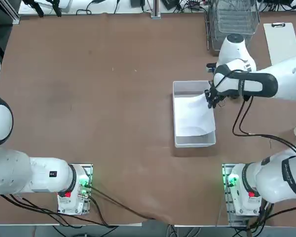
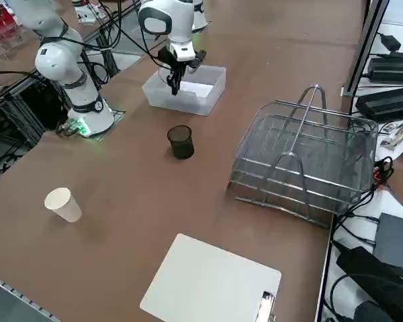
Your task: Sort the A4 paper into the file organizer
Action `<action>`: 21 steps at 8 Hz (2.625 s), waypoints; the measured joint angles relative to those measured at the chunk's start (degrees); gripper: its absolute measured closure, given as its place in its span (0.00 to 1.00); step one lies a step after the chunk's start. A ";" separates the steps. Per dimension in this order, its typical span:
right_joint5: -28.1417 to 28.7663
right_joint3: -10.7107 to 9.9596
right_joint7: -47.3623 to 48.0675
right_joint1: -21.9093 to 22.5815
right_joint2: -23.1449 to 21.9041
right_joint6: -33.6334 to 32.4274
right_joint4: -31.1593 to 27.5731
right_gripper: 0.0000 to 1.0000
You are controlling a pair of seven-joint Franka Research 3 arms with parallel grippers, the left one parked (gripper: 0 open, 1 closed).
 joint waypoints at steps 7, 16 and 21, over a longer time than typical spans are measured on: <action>0.01 -1.12 0.11 -0.43 -2.46 -5.45 3.34 0.98; -0.02 -1.98 -0.38 -17.44 -4.90 -26.94 30.78 0.98; 0.00 -2.21 -0.46 -24.33 -1.69 -30.10 42.33 0.98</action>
